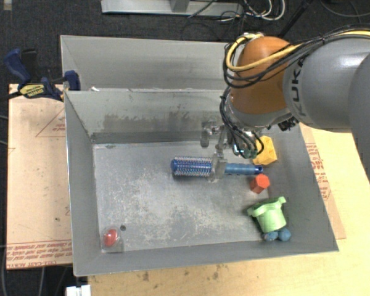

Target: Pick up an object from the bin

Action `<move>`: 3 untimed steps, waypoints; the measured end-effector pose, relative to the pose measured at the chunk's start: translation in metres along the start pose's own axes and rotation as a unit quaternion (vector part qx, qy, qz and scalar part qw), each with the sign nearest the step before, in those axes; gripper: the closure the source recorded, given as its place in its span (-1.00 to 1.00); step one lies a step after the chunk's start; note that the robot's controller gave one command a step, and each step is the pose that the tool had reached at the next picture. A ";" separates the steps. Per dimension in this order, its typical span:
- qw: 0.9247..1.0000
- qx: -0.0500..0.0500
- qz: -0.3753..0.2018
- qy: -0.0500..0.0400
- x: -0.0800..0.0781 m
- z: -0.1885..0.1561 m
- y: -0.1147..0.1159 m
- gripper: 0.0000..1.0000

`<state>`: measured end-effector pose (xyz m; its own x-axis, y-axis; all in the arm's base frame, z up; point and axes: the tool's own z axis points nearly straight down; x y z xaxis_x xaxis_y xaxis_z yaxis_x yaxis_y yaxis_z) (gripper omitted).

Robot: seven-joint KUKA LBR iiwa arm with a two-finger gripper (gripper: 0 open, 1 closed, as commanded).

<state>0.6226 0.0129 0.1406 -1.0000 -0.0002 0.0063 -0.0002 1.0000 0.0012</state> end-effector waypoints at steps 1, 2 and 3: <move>1.000 0.000 0.028 0.000 -0.001 0.076 0.012 -1.00; 1.000 0.000 0.028 -0.003 -0.003 0.071 0.011 1.00; 0.999 -0.001 0.032 -0.008 -0.002 -0.066 0.012 1.00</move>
Offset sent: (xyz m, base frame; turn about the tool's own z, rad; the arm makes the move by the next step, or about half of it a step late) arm 0.0022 0.0106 -0.0706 0.0576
